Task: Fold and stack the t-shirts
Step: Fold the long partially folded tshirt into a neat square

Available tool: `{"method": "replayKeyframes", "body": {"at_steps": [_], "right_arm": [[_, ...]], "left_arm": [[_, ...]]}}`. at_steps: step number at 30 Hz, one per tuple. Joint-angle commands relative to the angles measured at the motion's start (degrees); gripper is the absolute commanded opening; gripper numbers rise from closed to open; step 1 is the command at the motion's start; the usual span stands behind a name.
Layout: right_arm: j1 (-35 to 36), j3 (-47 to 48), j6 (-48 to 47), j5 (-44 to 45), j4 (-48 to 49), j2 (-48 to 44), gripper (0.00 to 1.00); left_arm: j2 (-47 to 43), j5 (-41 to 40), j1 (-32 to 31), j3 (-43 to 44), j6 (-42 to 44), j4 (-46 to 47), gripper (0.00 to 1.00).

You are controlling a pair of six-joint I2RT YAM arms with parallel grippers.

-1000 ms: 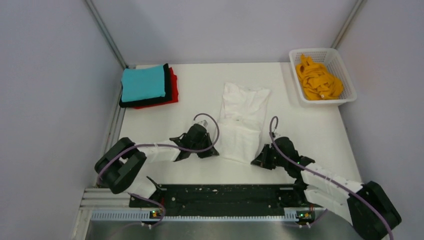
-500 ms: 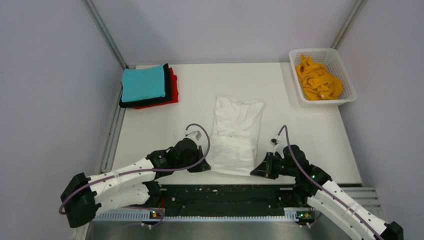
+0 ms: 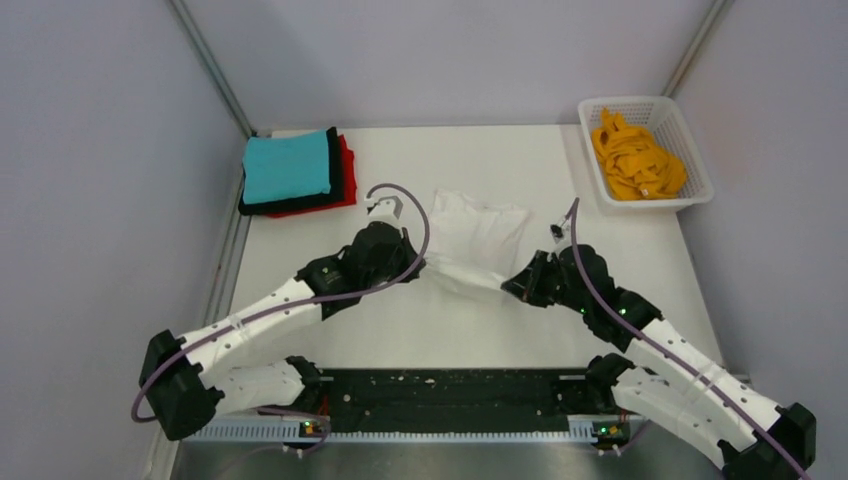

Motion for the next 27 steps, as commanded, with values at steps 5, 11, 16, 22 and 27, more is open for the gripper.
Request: {"method": "replayKeyframes", "body": {"at_steps": [5, 11, 16, 22, 27], "right_arm": [[-4.7, 7.3, -3.2, 15.1, 2.0, 5.2, 0.00], [-12.7, 10.2, -6.7, 13.4, 5.8, 10.1, 0.00], [-17.0, 13.0, -10.2, 11.5, 10.4, 17.2, 0.00], [-21.8, 16.0, -13.0, 7.0, 18.5, 27.8, 0.00], [-23.8, 18.8, -14.0, 7.0, 22.4, 35.6, 0.00]], "left_arm": [[12.4, 2.6, 10.4, 13.4, 6.0, 5.8, 0.00], [22.4, 4.7, 14.1, 23.9, 10.0, 5.7, 0.00], [31.9, 5.4, 16.5, 31.8, 12.2, 4.0, 0.00], [40.7, 4.7, 19.1, 39.5, 12.3, 2.5, 0.00], [47.2, 4.4, 20.8, 44.6, 12.4, 1.7, 0.00]]}}
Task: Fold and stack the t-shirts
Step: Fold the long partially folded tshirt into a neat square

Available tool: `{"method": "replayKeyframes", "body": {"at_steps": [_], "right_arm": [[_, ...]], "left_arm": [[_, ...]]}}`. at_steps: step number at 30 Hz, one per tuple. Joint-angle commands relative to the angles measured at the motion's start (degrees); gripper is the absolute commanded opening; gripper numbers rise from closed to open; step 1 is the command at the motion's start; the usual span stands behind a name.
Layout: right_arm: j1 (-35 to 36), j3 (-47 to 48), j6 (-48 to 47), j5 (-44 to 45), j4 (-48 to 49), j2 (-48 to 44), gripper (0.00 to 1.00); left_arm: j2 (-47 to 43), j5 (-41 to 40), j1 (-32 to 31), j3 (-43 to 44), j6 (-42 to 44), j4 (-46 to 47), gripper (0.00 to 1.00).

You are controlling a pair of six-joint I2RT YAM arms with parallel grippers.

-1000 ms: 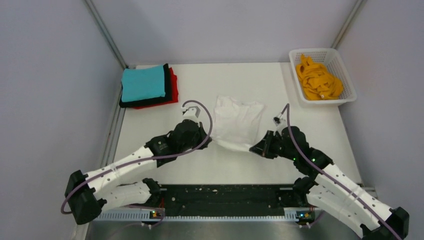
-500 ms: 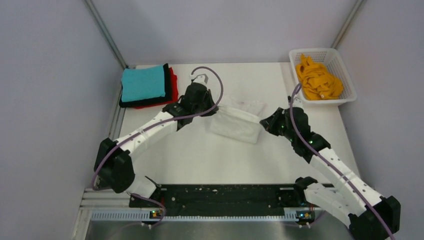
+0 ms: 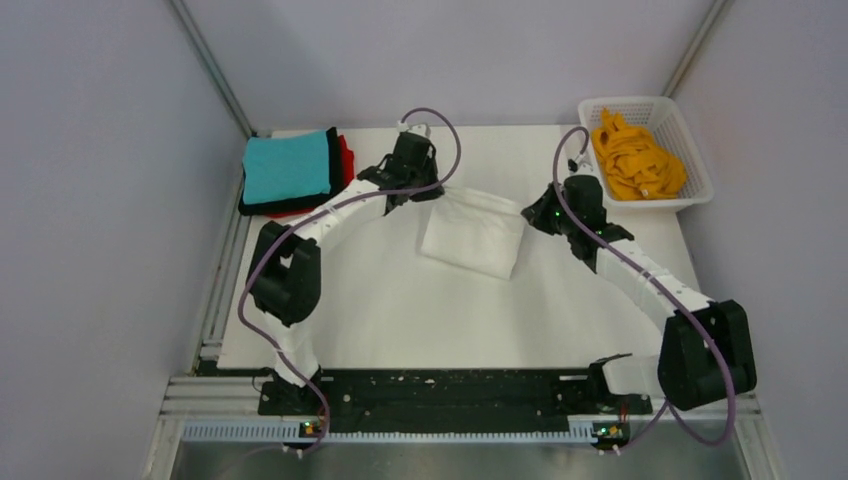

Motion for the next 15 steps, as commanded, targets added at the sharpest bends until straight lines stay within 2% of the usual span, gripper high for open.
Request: {"method": "replayKeyframes", "body": {"at_steps": [1, 4, 12, 13, 15], "right_arm": [[-3.1, 3.7, -3.3, 2.4, 5.8, 5.0, 0.00], [-4.0, 4.8, -3.5, -0.3, 7.6, 9.6, 0.00], [-5.1, 6.9, -1.1, 0.7, 11.5, 18.1, 0.00], [-5.1, 7.3, -0.9, 1.0, 11.6, 18.9, 0.01], [-5.2, 8.5, -1.3, 1.3, 11.6, 20.3, 0.15]], "left_arm": [[4.3, -5.8, 3.7, 6.4, 2.0, -1.1, 0.00], [7.3, -4.1, 5.0, 8.2, 1.5, -1.2, 0.00], [14.8, 2.4, 6.5, 12.7, 0.5, -1.0, 0.00], [15.4, 3.3, 6.5, 13.5, 0.3, -1.1, 0.05], [16.8, 3.3, 6.8, 15.8, 0.0, -2.5, 0.29]]}}
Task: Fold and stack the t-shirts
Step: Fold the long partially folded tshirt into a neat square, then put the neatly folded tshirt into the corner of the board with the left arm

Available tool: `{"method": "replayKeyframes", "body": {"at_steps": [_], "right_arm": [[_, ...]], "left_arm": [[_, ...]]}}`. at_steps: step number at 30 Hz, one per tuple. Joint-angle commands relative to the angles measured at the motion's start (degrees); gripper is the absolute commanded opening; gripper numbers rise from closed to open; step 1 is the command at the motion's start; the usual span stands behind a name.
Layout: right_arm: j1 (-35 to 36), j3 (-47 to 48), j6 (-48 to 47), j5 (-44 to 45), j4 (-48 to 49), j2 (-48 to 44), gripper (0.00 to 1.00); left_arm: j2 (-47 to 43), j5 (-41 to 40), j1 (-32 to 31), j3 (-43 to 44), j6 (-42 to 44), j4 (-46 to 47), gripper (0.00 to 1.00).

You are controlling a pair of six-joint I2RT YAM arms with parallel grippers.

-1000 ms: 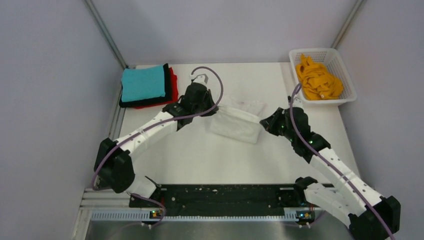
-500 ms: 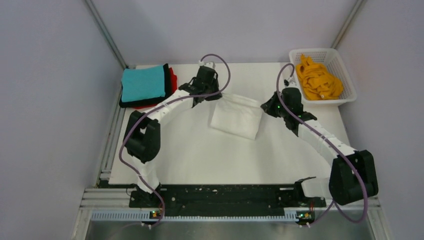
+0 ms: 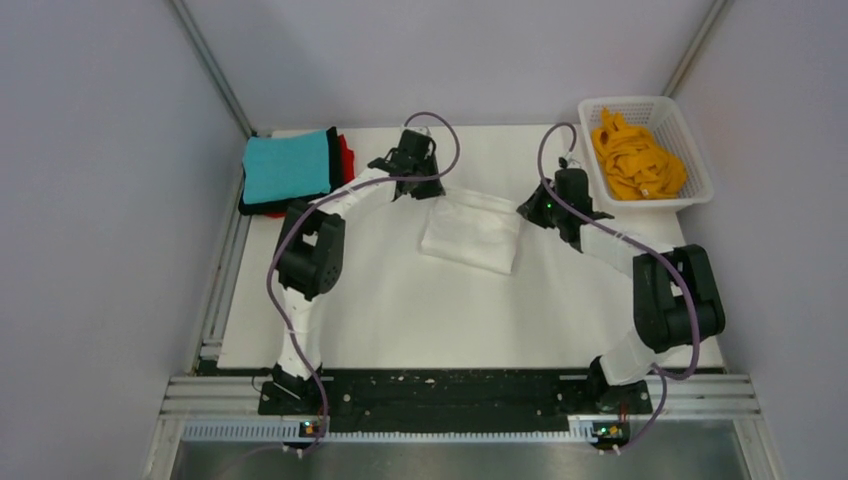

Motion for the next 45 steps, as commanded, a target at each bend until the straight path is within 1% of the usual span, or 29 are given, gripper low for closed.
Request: {"method": "replayKeyframes", "body": {"at_steps": [1, 2, 3, 4, 6, 7, 8, 11, 12, 15, 19, 26, 28, 29, 31, 32, 33, 35, 38, 39, 41, 43, 45], "right_arm": [[-1.9, 5.6, -1.0, 4.6, 0.7, 2.6, 0.23], [-1.9, 6.8, -1.3, 4.6, -0.5, 3.0, 0.39], [-1.9, 7.7, -1.5, 4.4, -1.6, 3.2, 0.60], [-2.0, 8.3, -1.7, 4.4, -2.4, 3.0, 0.72], [-1.8, 8.0, -2.4, 3.0, -2.7, 2.0, 0.86], [-1.9, 7.2, -2.5, 1.7, -2.3, 1.3, 0.89], [-1.8, 6.1, -2.5, 0.0, -1.5, 0.3, 0.91], [-1.8, 2.4, -2.5, -7.0, 1.5, -2.3, 0.92], [-1.8, 1.0, -2.4, -8.8, 2.1, -3.1, 0.92], [-1.8, -3.3, -2.7, -11.9, 3.2, -6.6, 0.92], [-1.8, -8.5, -3.1, -10.8, 2.5, -13.0, 0.93], [-1.9, -13.1, -5.4, -5.3, -4.6, -25.7, 0.96], [-1.8, -14.2, -6.0, -3.3, -7.4, -29.0, 0.97], [-1.8, -14.7, -6.3, -2.5, -8.2, -30.6, 0.98], [-1.9, -15.7, -6.6, -1.1, -9.9, -34.1, 0.99], [-1.9, -16.3, -6.8, -0.2, -10.3, -35.6, 0.99], [-1.9, -16.8, -6.9, 0.4, -10.6, -37.1, 0.99], [-1.9, -18.0, -7.1, 2.1, -11.2, -39.7, 0.99], [-1.9, -19.6, -7.5, 4.3, -11.7, -42.8, 0.99], [-1.9, -19.9, -7.6, 4.7, -12.0, -43.8, 0.99], [-1.8, -20.5, -8.0, 5.2, -12.2, -44.8, 0.99], [-1.9, -20.5, -8.5, 5.2, -12.5, -45.4, 0.99], [-1.8, -20.7, -9.0, 5.9, -12.6, -45.9, 0.99]], "left_arm": [[2.0, -2.0, 2.6, 6.1, 0.2, -1.6, 0.48], [2.1, -1.9, 2.6, 6.9, 0.3, -2.3, 0.62], [1.8, -1.7, 2.7, 7.2, 0.3, -2.5, 0.79], [1.3, -1.3, 2.6, 7.1, 0.3, -2.4, 0.96], [0.3, 0.5, 2.6, 6.8, 0.5, -2.6, 0.99], [-0.3, 1.8, 2.6, 6.6, 0.7, -2.9, 0.99], [-0.6, 3.1, 2.6, 6.1, 0.9, -2.8, 0.99], [-1.7, 4.3, 2.6, 3.2, 1.7, -2.4, 0.99], [-2.0, 4.8, 2.6, 2.1, 2.8, -2.2, 0.99], [-1.5, 10.5, 2.6, -0.5, 8.8, -2.6, 0.99], [-0.3, 13.0, 2.5, -3.1, 11.3, -1.0, 0.99], [5.0, 12.1, 1.3, -2.4, 12.1, -1.4, 0.98], [5.8, 10.4, 0.3, -2.2, 12.2, -1.9, 0.95], [6.1, 9.8, -0.2, -2.3, 12.0, -2.1, 0.92], [6.5, 8.3, -1.4, -2.3, 11.3, -2.4, 0.84], [6.5, 6.7, -2.0, -2.3, 10.9, -2.8, 0.77], [6.8, 4.7, -2.9, -2.3, 10.6, -3.1, 0.72], [7.2, 0.4, -4.9, -1.9, 10.2, -3.9, 0.64], [8.6, -7.2, -7.7, -0.4, 9.6, -5.9, 0.50], [9.4, -9.5, -8.4, 0.8, 9.4, -6.9, 0.44], [11.6, -15.0, -9.9, 4.1, 8.9, -10.2, 0.24], [14.8, -22.1, -11.4, 9.3, 8.2, -15.7, 0.00], [17.6, -27.1, -12.2, 15.3, 6.7, -21.8, 0.00]]}}
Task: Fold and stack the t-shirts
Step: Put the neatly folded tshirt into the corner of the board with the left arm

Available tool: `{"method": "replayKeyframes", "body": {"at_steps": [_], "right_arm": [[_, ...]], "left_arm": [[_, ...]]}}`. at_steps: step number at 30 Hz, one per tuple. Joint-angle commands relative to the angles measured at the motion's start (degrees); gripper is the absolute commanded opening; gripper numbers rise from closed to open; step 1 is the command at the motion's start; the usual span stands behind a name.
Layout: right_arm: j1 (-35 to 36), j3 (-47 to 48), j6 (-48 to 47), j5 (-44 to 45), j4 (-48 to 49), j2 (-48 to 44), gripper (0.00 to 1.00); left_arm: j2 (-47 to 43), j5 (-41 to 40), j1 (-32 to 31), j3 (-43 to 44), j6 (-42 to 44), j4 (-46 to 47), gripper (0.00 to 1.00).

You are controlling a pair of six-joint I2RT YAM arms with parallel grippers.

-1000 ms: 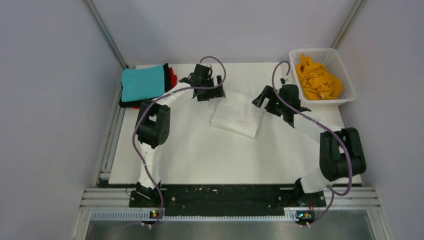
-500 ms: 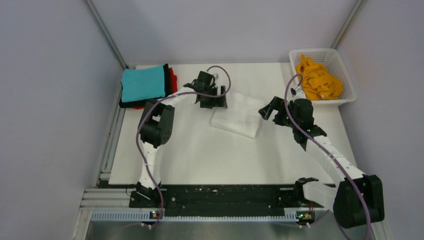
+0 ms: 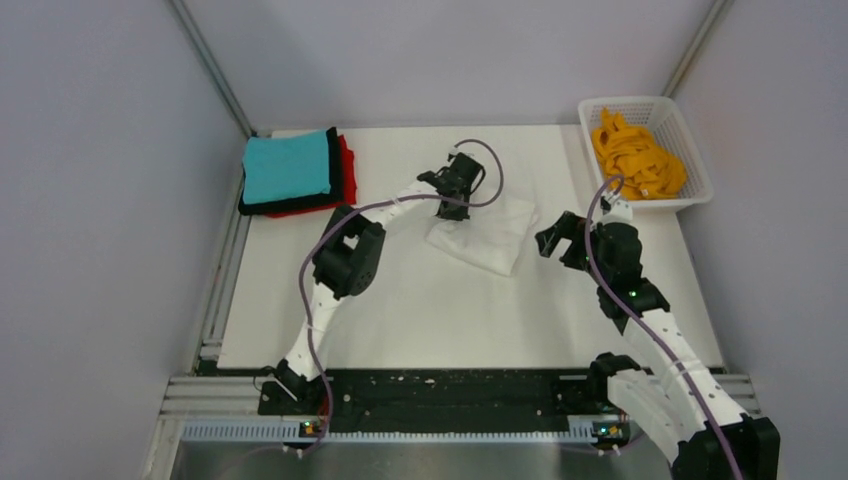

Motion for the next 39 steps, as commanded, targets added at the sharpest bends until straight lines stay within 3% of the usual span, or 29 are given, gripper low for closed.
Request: {"method": "replayKeyframes", "body": {"at_steps": [1, 10, 15, 24, 39], "right_arm": [[-0.2, -0.2, -2.0, 3.1, 0.1, -1.9, 0.99], [-0.3, -0.7, -2.7, 4.9, -0.3, -4.2, 0.99], [-0.3, -0.8, -2.8, 5.3, -0.2, -4.7, 0.99], [-0.3, -0.7, -3.4, 6.6, -0.3, -3.8, 0.99], [-0.3, 0.0, -4.1, 7.3, -1.1, -2.2, 0.99]], "left_arm": [[8.2, -15.5, -2.1, 9.2, -2.3, -15.0, 0.00], [1.6, -31.3, 1.3, 9.9, 2.6, -13.4, 0.00], [-4.9, -36.6, 4.7, 3.6, 12.6, -4.2, 0.00], [-11.0, -41.9, 12.8, 0.7, 29.5, 6.2, 0.00], [-14.0, -44.7, 22.6, 6.4, 44.4, 10.1, 0.00]]}}
